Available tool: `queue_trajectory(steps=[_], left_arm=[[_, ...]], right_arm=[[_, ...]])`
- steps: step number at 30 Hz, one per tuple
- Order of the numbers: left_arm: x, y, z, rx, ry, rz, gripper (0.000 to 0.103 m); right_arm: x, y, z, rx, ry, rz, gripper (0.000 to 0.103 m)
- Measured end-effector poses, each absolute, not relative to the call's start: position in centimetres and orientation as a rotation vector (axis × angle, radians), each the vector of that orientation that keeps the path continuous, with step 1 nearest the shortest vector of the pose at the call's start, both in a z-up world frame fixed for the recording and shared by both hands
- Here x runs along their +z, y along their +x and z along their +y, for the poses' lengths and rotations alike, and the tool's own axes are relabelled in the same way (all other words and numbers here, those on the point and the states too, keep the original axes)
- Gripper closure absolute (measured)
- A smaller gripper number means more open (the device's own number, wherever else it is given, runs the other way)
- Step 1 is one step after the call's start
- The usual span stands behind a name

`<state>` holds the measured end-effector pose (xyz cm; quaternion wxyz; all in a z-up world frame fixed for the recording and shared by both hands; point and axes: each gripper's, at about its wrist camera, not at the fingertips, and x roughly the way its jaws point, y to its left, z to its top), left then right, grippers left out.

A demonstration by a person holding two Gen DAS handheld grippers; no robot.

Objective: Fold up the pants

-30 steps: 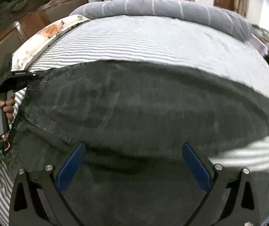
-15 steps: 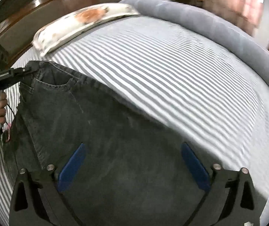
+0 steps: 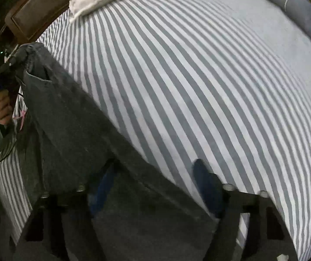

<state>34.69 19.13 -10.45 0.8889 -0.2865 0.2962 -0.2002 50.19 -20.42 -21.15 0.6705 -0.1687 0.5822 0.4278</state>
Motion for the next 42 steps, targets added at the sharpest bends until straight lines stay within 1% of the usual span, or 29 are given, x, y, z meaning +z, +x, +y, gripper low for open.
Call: queue_trajectory(steps=[2, 3, 6, 7, 9, 11, 12, 13, 14, 16, 18, 23, 27, 30, 36, 39, 42], left_arm=[[-10.5, 34.7, 19.2, -0.421, -0.604, 0.609, 0.098], [-10.6, 34.7, 19.2, -0.421, -0.604, 0.607, 0.098], [-10.7, 34.7, 19.2, -0.419, -0.604, 0.599, 0.098], [-10.8, 34.7, 19.1, -0.418, -0.607, 0.601, 0.098], [-10.9, 34.6, 19.1, -0.415, -0.605, 0.602, 0.098], [-10.9, 34.6, 19.1, -0.413, -0.601, 0.604, 0.098], [-10.9, 34.6, 19.1, -0.413, -0.602, 0.606, 0.098], [-11.0, 34.6, 19.0, -0.411, -0.600, 0.607, 0.098], [-11.0, 34.6, 18.9, -0.404, -0.594, 0.610, 0.098], [-11.1, 34.7, 18.7, -0.385, -0.581, 0.618, 0.098], [-11.1, 34.8, 18.7, -0.366, -0.564, 0.622, 0.098], [-10.5, 34.2, 19.0, -0.345, -0.547, 0.634, 0.098], [-8.7, 32.3, 18.8, -0.363, -0.472, 0.641, 0.098], [-7.3, 30.1, 18.7, -0.394, -0.420, 0.653, 0.098], [-6.2, 24.7, 18.5, -0.428, -0.327, 0.709, 0.097], [-6.7, 21.9, 18.6, -0.434, -0.321, 0.752, 0.096], [-7.8, 19.3, 18.6, -0.428, -0.303, 0.814, 0.092]], right_arm=[[-21.8, 50.8, -21.4, 0.963, -0.364, 1.338, 0.041], [-22.0, 50.9, -22.0, 0.963, -0.356, 1.351, 0.043], [-23.0, 51.3, -23.6, 0.970, -0.326, 1.390, 0.054], [-23.3, 51.2, -24.0, 0.969, -0.324, 1.399, 0.057], [-23.8, 51.6, -24.3, 0.956, -0.322, 1.408, 0.058], [-23.9, 51.4, -24.7, 0.949, -0.312, 1.404, 0.063], [-23.9, 51.3, -24.8, 0.947, -0.309, 1.398, 0.069], [-23.8, 51.1, -24.8, 0.943, -0.316, 1.387, 0.080], [-23.6, 50.9, -24.5, 0.936, -0.324, 1.374, 0.085], [-22.8, 50.2, -24.6, 0.899, -0.345, 1.328, 0.092], [-21.5, 49.3, -25.0, 0.849, -0.353, 1.281, 0.095], [-17.1, 44.5, -25.7, 0.724, -0.406, 1.166, 0.097], [-13.3, 39.2, -26.5, 0.612, -0.393, 1.085, 0.097], [-11.7, 34.5, -26.6, 0.552, -0.395, 1.047, 0.097], [-11.2, 26.1, -26.8, 0.467, -0.351, 1.009, 0.098], [-12.3, 21.9, -26.9, 0.446, -0.333, 1.022, 0.098], [-14.1, 18.8, -27.1, 0.439, -0.297, 1.053, 0.098]])
